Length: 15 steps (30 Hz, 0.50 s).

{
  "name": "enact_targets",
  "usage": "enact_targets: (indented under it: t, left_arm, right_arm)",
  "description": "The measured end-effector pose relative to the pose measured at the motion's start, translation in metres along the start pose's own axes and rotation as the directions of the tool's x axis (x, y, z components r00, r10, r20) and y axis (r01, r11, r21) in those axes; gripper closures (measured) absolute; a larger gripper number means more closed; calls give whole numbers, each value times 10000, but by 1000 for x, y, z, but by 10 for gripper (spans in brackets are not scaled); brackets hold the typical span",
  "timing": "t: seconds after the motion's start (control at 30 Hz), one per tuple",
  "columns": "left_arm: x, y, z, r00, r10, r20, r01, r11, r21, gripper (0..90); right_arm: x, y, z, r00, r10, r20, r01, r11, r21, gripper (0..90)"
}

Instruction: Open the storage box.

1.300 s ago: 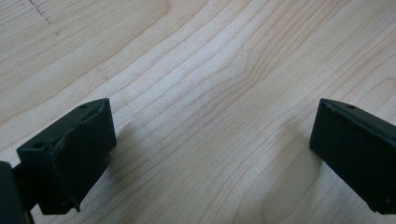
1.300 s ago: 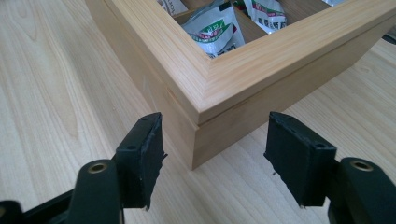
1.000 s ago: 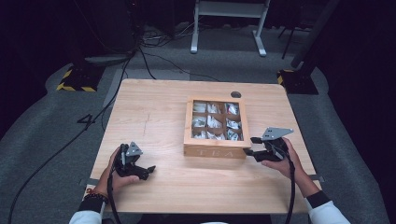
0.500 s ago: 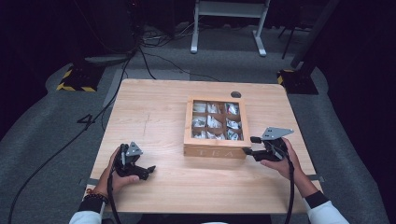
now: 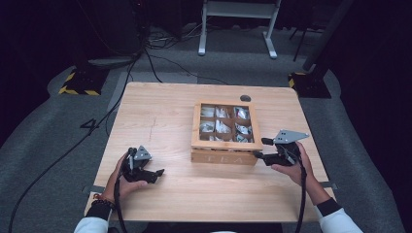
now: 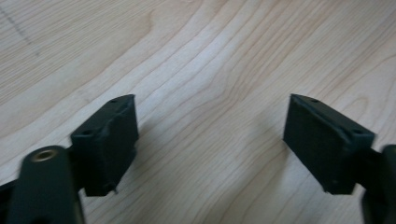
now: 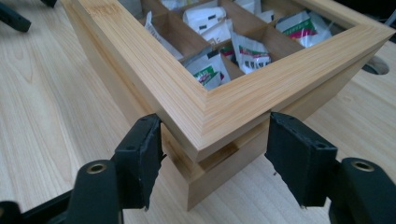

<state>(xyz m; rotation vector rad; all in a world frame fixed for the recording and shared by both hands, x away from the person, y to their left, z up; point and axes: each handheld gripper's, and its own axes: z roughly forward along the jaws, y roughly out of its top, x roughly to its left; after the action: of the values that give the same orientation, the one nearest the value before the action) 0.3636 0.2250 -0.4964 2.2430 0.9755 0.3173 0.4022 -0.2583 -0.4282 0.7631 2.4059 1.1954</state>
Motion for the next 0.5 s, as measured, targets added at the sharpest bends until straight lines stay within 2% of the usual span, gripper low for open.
enact_targets:
  t: [0.07,0.23,0.4,0.43,0.5]
  left_arm:
    - [-6,4,-1,9992,392,-55,-392,9992,-82,192]
    - [-8,12,-4,9993,354,100,-350,9984,-435,174]
    - [-12,26,-9,9975,709,-14,-708,9947,-751,175]
    - [-13,28,-9,9977,680,-26,-680,9943,-822,177]
    - [-16,37,-12,9962,869,22,-861,9898,-1135,182]
  right_arm:
    - [-1,2,-1,10000,52,10,-51,9999,-103,351]
    - [-1,4,-2,10000,51,62,-50,9999,-157,344]
    - [-1,6,-3,9999,141,81,-138,9994,-315,335]
    - [-2,7,-4,9998,160,80,-157,9993,-341,334]
    - [-2,8,-5,9997,244,93,-240,9986,-470,332]
